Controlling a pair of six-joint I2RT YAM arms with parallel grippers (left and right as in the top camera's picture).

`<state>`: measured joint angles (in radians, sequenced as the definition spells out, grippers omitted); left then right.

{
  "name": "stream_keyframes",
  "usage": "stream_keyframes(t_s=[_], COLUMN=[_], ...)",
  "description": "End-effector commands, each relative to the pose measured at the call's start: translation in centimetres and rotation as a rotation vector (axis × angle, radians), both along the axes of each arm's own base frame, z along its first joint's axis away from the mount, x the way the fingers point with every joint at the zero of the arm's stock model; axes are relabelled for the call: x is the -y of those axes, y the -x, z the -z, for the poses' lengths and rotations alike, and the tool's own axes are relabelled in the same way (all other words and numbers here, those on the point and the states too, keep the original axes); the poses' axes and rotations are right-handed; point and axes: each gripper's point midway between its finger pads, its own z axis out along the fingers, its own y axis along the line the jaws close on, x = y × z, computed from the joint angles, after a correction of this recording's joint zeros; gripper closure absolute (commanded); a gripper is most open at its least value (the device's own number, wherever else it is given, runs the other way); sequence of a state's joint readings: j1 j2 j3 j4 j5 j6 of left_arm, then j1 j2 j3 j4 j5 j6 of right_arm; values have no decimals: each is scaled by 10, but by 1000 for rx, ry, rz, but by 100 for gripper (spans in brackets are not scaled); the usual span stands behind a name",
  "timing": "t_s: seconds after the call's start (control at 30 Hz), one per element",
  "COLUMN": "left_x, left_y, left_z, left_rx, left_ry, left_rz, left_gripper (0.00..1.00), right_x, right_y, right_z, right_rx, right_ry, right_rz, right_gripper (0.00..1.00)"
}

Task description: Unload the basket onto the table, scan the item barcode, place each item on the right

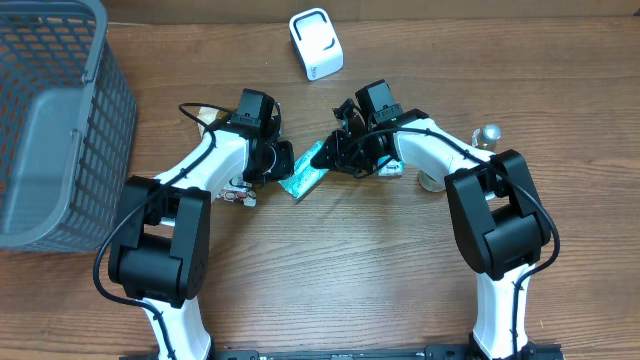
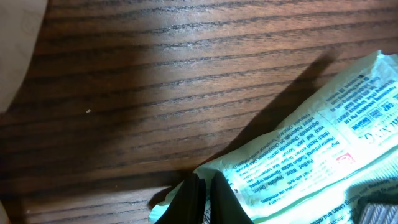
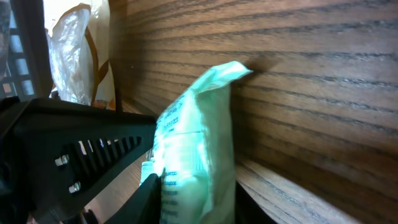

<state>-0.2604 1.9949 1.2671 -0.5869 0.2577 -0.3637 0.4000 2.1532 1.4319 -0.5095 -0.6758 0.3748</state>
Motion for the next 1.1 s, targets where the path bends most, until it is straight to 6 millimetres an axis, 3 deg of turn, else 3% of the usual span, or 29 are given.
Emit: stream_keyframes(t_s=[0.0, 0.17, 0.3, 0.33, 0.43, 0.57, 0.63, 0.7, 0.77, 0.9, 1.07], left_x=[-1, -8, -38, -55, -83, -122, -139, -153, -167, -184, -185], left_y=[8, -22, -48, -56, -66, -75, -78, -78, -77, -75, -75], left_z=[15, -37, -89, -109, -129, -141, -141, -141, -141, -141, -141], left_rx=[-50, 35, 109, 138, 172, 199, 203, 201, 198, 189, 188], left_ry=[-17, -1, -34, -60, -103, -155, -159, -162, -165, -169, -169], left_rz=[26, -6, -78, -106, -139, -216, -253, -284, -313, -349, -352], left_gripper=[96, 96, 96, 96, 93, 86, 77, 56, 0, 0, 0], right_x=[-4, -4, -3, -3, -3, -3, -3, -3, -3, -3, -4], right_y=[1, 1, 4, 5, 5, 5, 5, 5, 5, 5, 6], right_z=[-14, -14, -12, -12, -12, -12, -12, -12, -12, -12, -12], right_rx=[33, 57, 71, 80, 88, 108, 109, 110, 110, 122, 122], right_ry=[-26, -22, -16, -14, -13, -12, -12, -12, -12, -12, -12], right_rz=[-20, -45, -72, -85, -94, -115, -116, -116, -116, -130, -131], right_gripper=[74, 75, 79, 80, 83, 90, 91, 92, 92, 96, 96])
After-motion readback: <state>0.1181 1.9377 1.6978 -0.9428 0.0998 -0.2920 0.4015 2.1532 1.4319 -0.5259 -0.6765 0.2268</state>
